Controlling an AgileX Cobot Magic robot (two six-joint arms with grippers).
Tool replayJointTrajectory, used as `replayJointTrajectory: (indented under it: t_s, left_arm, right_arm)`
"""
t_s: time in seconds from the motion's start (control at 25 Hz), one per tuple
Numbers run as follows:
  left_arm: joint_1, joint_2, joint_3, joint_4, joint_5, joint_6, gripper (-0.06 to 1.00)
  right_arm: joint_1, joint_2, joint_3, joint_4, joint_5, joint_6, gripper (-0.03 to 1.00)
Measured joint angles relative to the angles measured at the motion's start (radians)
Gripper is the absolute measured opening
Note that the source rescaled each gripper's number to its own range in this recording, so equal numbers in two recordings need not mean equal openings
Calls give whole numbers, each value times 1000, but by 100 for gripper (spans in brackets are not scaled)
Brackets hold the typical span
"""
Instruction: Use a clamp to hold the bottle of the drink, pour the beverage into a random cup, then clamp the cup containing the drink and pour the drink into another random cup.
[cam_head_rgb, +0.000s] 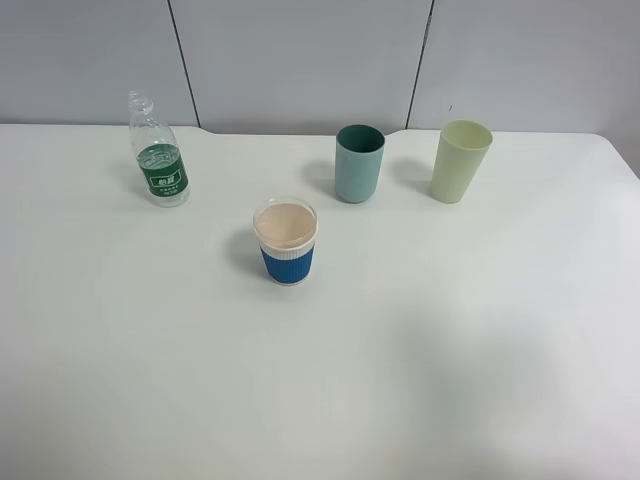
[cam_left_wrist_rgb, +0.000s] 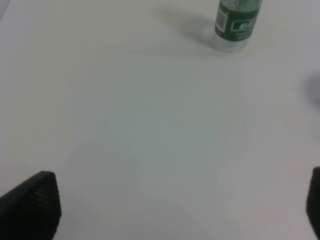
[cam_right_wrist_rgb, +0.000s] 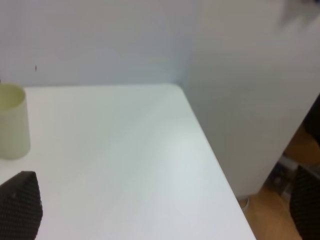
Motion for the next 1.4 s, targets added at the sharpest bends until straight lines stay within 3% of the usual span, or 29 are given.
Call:
replayJointTrajectory:
  t_s: [0.36,0.64,1.4]
  left_arm:
    - [0,0,0,0,0,0,100]
    - [0,0,0,0,0,0,100]
    - [0,0,0,0,0,1,100]
  right_arm:
    - [0,-122,7,94,195,1,100]
    - [17,-122,67,95,264,2,100]
    - [26,-122,71,79,268,34,100]
